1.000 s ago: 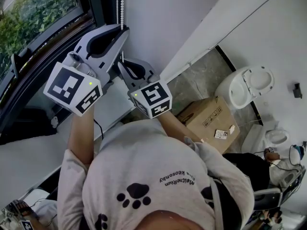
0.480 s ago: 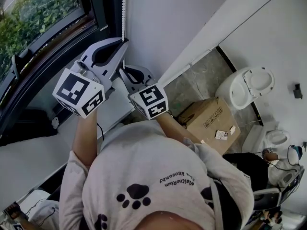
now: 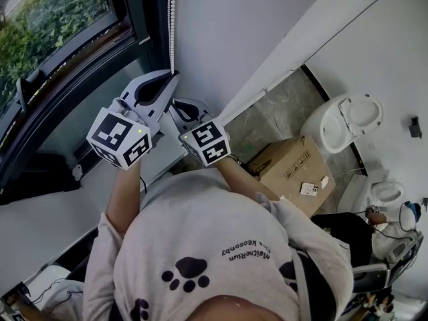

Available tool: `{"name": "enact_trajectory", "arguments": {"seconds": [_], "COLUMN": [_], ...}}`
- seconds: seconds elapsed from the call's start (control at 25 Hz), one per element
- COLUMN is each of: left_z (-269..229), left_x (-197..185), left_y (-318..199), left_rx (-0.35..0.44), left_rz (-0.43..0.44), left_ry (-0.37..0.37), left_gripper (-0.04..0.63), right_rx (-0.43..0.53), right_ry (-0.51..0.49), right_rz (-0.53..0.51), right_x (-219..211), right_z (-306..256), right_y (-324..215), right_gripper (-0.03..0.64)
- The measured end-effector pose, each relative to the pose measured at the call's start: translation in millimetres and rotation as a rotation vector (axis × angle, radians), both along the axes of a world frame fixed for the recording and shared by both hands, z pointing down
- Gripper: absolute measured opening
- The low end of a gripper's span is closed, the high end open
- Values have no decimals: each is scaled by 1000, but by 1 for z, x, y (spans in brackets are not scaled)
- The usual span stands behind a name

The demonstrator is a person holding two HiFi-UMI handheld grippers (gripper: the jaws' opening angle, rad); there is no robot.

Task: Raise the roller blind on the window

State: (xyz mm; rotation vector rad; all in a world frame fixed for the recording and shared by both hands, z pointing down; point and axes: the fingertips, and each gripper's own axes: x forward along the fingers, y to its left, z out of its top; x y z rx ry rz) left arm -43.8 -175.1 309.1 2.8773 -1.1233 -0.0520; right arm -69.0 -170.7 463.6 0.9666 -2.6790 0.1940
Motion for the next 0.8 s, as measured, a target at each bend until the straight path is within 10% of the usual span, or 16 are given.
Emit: {"name": "enact_trajectory", "arguments": {"seconds": [0.8], "left_z": [59], "left_x": [-4], "left_y": [5], "left_rx": [-117], "left_rz": [-3], "left_ry": [14], "left_gripper": [11], "right_rx": [-102], "right_ry": [112], "right_rz": [-56], "right_x": [3], "right_z": [59], "right_y": [16], "right_gripper": [20]}}
